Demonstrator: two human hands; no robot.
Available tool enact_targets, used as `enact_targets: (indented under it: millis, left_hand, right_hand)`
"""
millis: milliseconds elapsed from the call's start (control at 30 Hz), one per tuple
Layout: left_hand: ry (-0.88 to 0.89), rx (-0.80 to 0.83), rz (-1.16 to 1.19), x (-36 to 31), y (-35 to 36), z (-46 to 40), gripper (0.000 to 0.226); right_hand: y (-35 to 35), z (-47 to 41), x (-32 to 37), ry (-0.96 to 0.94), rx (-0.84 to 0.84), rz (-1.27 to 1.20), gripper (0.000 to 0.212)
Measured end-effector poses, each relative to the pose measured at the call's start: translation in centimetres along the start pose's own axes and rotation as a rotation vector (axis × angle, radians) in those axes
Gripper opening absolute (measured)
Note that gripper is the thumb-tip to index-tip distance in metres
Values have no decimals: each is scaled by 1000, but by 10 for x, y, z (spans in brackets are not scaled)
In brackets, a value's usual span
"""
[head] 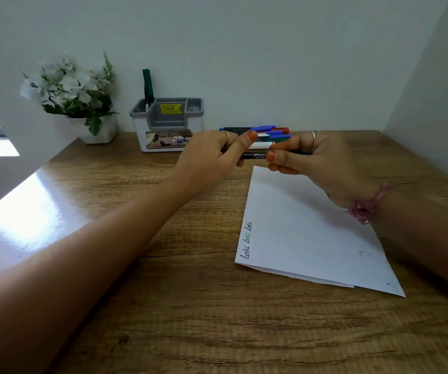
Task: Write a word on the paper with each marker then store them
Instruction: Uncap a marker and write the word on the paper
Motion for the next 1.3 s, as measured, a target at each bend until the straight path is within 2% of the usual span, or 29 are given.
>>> enact_targets:
  millis: [100, 300, 433, 533, 600, 700, 800, 867, 933, 1067, 1133, 1300]
  left_hand:
    - [34, -61, -63, -3, -5, -1, 46]
    - [52, -72, -2, -11, -7, -6, 41]
    - [-136, -101, 243, -8, -19, -16, 26]
    - [-368, -165, 676, 4, -17, -11, 26]
    - [-461, -198, 924, 7, -10, -8, 27]
    - [-494, -191, 1023, 7, -1, -4, 23]
    - [-528, -182, 1046, 8, 11, 1, 29]
    - [-521, -206, 1045, 6, 11, 0, 27]
    - [-489, -265, 996, 7, -2, -5, 20]
    - [-315, -436, 546, 21, -72, -23, 21]
    - [-250, -542, 320, 32, -113, -28, 23]
    - [-283, -706, -6, 80, -167, -34, 32]
  right_hand:
    - [6, 3, -4, 18, 18, -51, 9]
    - [5, 5, 2, 29, 12, -78, 9]
    - [3, 6, 9, 7, -17, -76, 7]
    - [0, 5, 9, 12, -75, -78, 11]
    - [1, 3, 5, 20, -101, -85, 14]
    - [4, 3, -1, 21, -104, -102, 16]
    - [8, 4, -2, -7, -87, -101, 15]
    - [13, 3, -5, -31, -47, -65, 13]
    - [21, 3, -9, -77, 0, 97, 16]
    - [42, 10, -19, -161, 147, 709, 39]
    - [51, 16, -23, -185, 189, 892, 42]
    - [56, 18, -22, -217, 184, 955, 39]
Point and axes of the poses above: each hand's wrist, its own z-axis away from the middle knuckle, its own y-axis out of the palm, x = y × z, the point moved 7 cm from there along -z, towards the middle knuckle, and after that the axes turned 13 degrees about y, right-handed, at the moved point
